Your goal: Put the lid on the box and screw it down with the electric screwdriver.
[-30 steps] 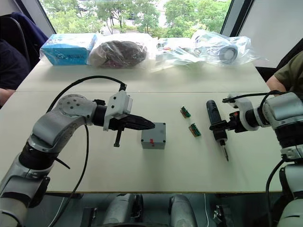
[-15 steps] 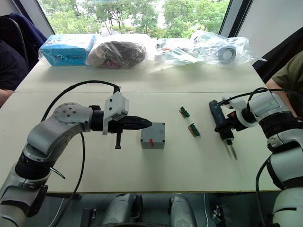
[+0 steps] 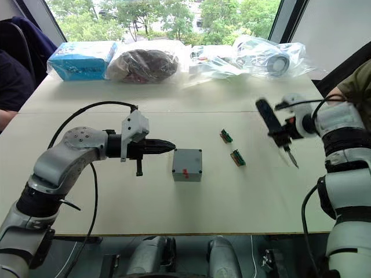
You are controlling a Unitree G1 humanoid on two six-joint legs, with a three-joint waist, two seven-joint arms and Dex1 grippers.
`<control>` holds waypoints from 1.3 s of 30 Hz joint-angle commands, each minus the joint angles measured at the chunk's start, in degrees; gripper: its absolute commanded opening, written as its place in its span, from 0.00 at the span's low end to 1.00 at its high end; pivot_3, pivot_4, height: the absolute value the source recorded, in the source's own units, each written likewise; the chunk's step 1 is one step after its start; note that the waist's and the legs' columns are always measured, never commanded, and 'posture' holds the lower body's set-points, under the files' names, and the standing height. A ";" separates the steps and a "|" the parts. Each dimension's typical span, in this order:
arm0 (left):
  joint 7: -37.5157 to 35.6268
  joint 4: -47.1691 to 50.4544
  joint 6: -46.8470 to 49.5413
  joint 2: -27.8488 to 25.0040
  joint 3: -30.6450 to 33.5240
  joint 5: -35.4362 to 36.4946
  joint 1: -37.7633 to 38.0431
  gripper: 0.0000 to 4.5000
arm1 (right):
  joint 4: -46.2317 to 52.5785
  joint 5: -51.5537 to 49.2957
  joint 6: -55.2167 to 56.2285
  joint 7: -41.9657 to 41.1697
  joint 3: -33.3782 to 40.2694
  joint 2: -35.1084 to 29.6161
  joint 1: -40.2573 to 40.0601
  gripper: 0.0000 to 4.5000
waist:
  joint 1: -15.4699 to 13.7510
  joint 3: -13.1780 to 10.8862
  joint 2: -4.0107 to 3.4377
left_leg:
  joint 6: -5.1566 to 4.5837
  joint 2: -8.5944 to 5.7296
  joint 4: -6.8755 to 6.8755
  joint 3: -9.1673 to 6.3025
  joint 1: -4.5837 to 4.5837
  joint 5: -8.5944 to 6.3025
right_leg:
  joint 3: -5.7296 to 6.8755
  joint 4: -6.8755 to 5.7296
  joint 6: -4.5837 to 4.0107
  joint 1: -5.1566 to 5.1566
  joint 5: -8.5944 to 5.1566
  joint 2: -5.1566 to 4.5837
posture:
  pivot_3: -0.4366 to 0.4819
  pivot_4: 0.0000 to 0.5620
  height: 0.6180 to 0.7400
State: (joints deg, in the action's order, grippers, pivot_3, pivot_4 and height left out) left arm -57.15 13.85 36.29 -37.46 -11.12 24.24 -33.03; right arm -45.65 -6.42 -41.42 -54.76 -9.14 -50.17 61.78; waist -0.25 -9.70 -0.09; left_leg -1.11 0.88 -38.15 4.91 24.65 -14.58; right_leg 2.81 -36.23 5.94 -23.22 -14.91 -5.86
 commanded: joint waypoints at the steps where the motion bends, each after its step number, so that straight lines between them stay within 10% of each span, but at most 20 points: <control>1: -2.15 -1.58 -1.66 0.13 -0.20 -0.39 -2.99 0.00 | 23.50 -13.17 7.20 13.11 22.39 8.84 -6.24 0.42 | 0.13 -0.01 0.06 | 0.06 0.07 0.04 0.01 0.10 0.04 | 0.00 0.04 0.00 -0.12 0.00 0.12 | 0.48 0.27 1.00; 7: -4.29 -4.49 -1.92 0.89 -2.43 -1.60 -5.34 0.00 | 56.70 -29.39 -1.58 27.53 34.41 25.81 -20.38 0.42 | -0.64 -0.04 -0.02 | 0.37 0.66 0.09 -0.03 0.31 0.22 | 0.16 0.00 -0.01 -0.28 -0.01 0.50 | 0.48 0.27 1.00; 13: -6.64 -7.36 -3.51 1.34 -6.48 -5.40 -7.62 0.00 | 73.88 -34.77 -1.21 33.44 29.91 33.90 -31.70 0.42 | -0.58 -0.04 -0.01 | 0.03 0.36 -0.17 -0.17 0.44 0.03 | 0.21 0.01 -0.17 -0.18 0.13 0.27 | 0.48 0.27 1.00; 39: -8.77 -17.21 -12.06 8.10 -11.05 -14.76 -8.70 0.00 | 74.29 -21.20 14.66 35.67 13.04 37.92 -44.29 0.42 | -0.43 -0.03 0.00 | 0.03 0.24 -0.14 -0.24 0.45 0.05 | 0.19 -0.03 -0.16 -0.26 0.11 0.36 | 0.48 0.27 1.00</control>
State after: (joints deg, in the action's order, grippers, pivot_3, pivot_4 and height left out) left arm -65.86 -3.93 23.59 -29.43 -21.82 10.22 -42.31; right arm 26.78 -27.66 -29.42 -18.86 3.57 -12.42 16.66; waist -0.68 -9.73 -0.09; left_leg -1.08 1.12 -38.29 4.66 25.11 -14.53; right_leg 3.01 -36.26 5.78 -23.47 -14.80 -5.50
